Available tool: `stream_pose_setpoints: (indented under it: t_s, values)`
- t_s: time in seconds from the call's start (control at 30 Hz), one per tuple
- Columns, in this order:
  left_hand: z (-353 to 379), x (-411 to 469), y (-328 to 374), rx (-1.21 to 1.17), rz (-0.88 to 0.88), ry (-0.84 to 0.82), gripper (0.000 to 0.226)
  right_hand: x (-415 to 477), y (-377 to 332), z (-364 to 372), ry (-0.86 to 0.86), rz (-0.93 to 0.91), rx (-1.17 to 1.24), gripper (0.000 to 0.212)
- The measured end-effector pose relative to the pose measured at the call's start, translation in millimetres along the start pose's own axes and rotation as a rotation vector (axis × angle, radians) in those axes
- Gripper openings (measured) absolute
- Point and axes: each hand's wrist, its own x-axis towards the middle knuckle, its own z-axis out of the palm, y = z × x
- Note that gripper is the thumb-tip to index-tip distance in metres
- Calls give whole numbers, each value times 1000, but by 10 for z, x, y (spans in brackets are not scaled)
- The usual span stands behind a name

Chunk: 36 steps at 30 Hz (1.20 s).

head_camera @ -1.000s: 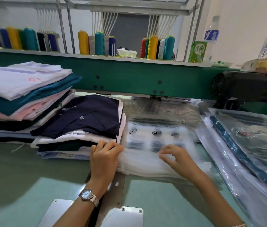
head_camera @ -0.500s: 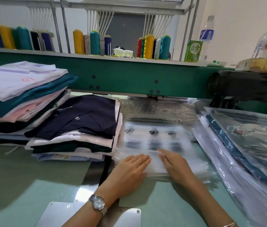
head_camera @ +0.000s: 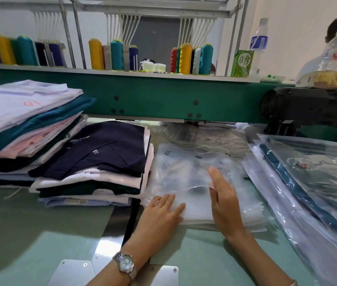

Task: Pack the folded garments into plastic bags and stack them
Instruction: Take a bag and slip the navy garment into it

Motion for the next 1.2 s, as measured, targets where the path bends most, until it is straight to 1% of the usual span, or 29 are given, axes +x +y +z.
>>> stream_pose_setpoints:
  t_s: [0.1,0.17,0.3,0.37,0.4,0.47,0.57,0.63,0.67,0.7,0.73,0.8,0.87,0.93,1.0,1.07,1.13,1.2]
  values:
    - [-6,-9,7,-6,8,-23,37,-11,-8,9,-49,-104,-104,41]
    - [-6,-13,4,-24,17,-26,38,-18,-6,16,-103,-130,-142,42]
    - [-57,-12,18,-59,3,-19,38,-37,-8,8,-179,-84,-138,45]
    - [-91,-18,21,-95,0,-41,42,-42,-13,-4,-205,-69,-161,49]
    - [-108,-16,21,-117,9,-22,44,-45,-12,-8,-225,-68,-174,52]
    - [-151,0,11,-194,49,54,38,-51,-2,-11,-279,-57,-191,54]
    - [-226,32,-63,-265,71,273,23,-61,41,1,-381,-1,-190,51]
    - [-277,37,-195,-232,10,429,23,-62,59,15,-423,24,-199,48]
    - [-313,52,-283,-187,-38,487,26,-65,62,23,-438,29,-210,47]
    - [-353,72,-385,-131,-95,511,29,-70,62,31,-451,30,-219,46]
    - [-390,97,-497,-75,-159,491,31,-75,62,39,-463,31,-225,46]
    - [-453,150,-733,9,-267,357,38,-78,59,43,-480,33,-240,45]
    - [-521,177,-944,51,-312,140,48,-78,66,48,-495,23,-261,45]
    - [-569,235,-1136,79,-319,-71,55,-83,74,52,-502,21,-260,46]
    - [-611,342,-1283,222,-236,-246,59,-85,70,48,-497,31,-252,45]
    - [-660,415,-1386,305,-98,-360,64,-92,71,47,-492,37,-253,44]
    - [-708,438,-1480,239,-38,-432,70,-93,80,43,-493,50,-255,42]
    - [-732,451,-1555,158,-2,-442,80,-86,86,40,-498,56,-268,41]
